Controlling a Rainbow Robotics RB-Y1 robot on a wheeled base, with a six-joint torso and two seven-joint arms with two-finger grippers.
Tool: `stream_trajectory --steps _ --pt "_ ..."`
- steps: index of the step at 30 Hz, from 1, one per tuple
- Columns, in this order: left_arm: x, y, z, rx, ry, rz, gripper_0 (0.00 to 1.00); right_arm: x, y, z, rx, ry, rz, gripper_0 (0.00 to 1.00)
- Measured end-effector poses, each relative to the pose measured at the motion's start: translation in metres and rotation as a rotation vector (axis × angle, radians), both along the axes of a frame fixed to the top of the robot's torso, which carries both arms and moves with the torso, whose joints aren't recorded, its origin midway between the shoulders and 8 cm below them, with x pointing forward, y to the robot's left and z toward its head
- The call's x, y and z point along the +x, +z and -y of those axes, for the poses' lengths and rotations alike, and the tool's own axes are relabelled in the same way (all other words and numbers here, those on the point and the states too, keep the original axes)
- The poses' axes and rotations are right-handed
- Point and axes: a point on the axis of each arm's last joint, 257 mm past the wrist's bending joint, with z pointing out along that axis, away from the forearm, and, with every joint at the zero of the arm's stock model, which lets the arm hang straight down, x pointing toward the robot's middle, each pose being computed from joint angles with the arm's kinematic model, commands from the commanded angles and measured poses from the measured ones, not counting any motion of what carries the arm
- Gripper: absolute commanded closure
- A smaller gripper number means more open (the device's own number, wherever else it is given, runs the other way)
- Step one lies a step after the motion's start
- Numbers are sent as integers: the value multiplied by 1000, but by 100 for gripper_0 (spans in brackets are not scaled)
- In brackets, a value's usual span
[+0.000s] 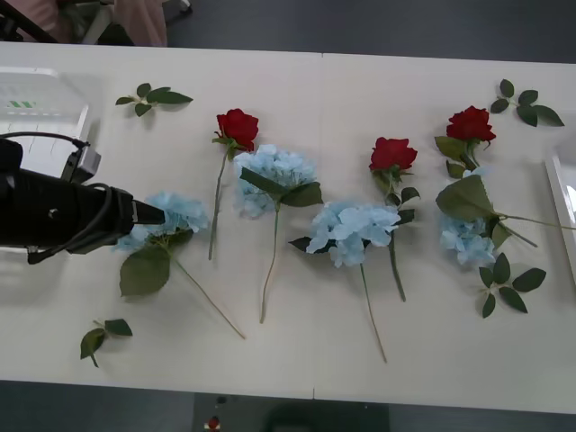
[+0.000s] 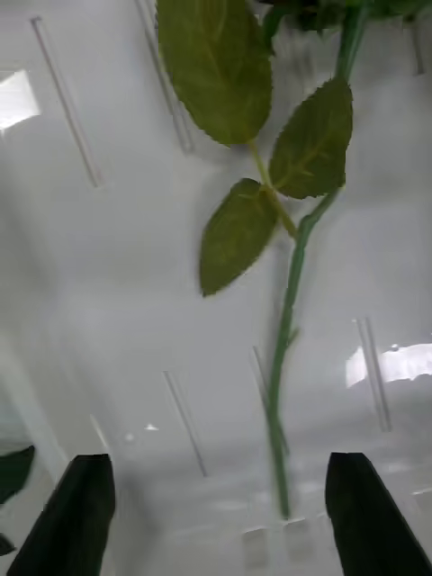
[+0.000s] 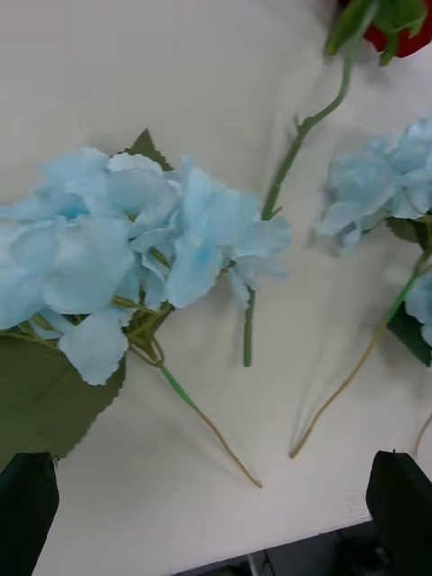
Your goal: Put the red flowers into the right box and the blue flowers into the left box
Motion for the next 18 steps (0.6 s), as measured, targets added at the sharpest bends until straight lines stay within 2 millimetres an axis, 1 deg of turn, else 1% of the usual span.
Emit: stream_trajectory --steps 2,4,7,9,12,18 --pt "-4 -12 -3 41 -7 -17 0 2 8 -10 34 18 11 0" --pt "-8 -23 -5 76 -15 -30 0 6 21 -19 44 47 24 0" --pt "-15 -41 -4 118 -31 -52 0 17 45 -33 51 93 65 0" --pt "-16 -52 -4 138 -29 -60 0 26 56 -44 69 115 84 0" --pt "-12 -64 -1 130 -5 -70 0 50 65 -64 80 139 119 0" --pt "1 -83 1 123 61 -74 0 111 76 -116 60 189 202 0"
